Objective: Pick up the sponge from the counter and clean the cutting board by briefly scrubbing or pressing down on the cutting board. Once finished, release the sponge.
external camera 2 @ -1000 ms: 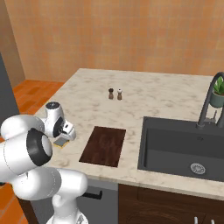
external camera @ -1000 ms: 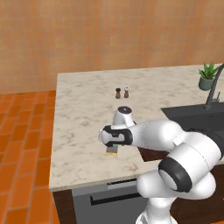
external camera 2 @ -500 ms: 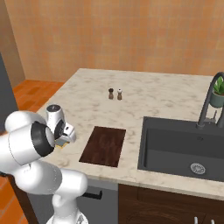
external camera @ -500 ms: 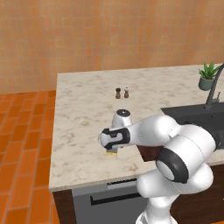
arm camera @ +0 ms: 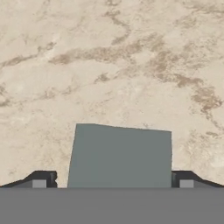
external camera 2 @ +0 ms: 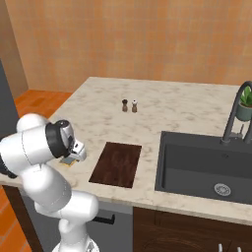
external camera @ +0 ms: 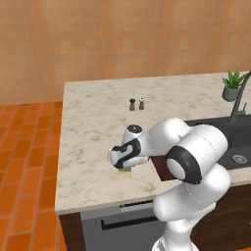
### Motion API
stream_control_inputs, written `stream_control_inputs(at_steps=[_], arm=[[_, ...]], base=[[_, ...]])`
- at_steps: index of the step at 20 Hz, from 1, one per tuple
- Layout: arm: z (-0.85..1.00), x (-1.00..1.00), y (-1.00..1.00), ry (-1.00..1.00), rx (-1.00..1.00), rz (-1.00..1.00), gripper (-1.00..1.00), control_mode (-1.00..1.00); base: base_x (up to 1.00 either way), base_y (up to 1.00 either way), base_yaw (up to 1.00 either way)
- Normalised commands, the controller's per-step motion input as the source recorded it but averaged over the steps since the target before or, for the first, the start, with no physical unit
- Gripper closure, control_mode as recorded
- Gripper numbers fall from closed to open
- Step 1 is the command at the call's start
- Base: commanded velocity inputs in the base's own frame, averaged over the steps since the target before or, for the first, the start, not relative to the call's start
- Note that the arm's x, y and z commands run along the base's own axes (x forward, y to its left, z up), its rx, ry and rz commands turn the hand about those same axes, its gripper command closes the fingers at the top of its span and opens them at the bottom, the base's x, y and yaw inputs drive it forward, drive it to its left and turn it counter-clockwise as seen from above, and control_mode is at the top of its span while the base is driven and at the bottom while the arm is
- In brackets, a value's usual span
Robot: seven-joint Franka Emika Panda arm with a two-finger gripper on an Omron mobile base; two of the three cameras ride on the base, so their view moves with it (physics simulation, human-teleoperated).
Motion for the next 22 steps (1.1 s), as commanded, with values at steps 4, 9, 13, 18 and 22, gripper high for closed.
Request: stream_control_inputs(at_steps=[4, 9, 13, 18, 22], arm=[[-0.41, 0.16, 0.11, 0.01, 0.00, 0.00, -1.00, -1.00], [-0.74, 0.00, 0.00, 0.00, 0.01, 0.00, 1.00, -1.00], [-0.70, -0.11, 0.00, 0.00, 0.07, 0.00, 1.00, -1.00], [0.01, 0.01, -0.12, 0.00, 0.07, 0.00, 1.00, -1.00], [0.59, 0.05, -0.40, 0.00, 0.07, 0.00, 1.00, -1.00]], base=[[0.00, 0.00, 0.00], [0.00, 0.00, 0.00], [0.00, 0.00, 0.00], [0.00, 0.00, 0.00], [0.00, 0.00, 0.00]])
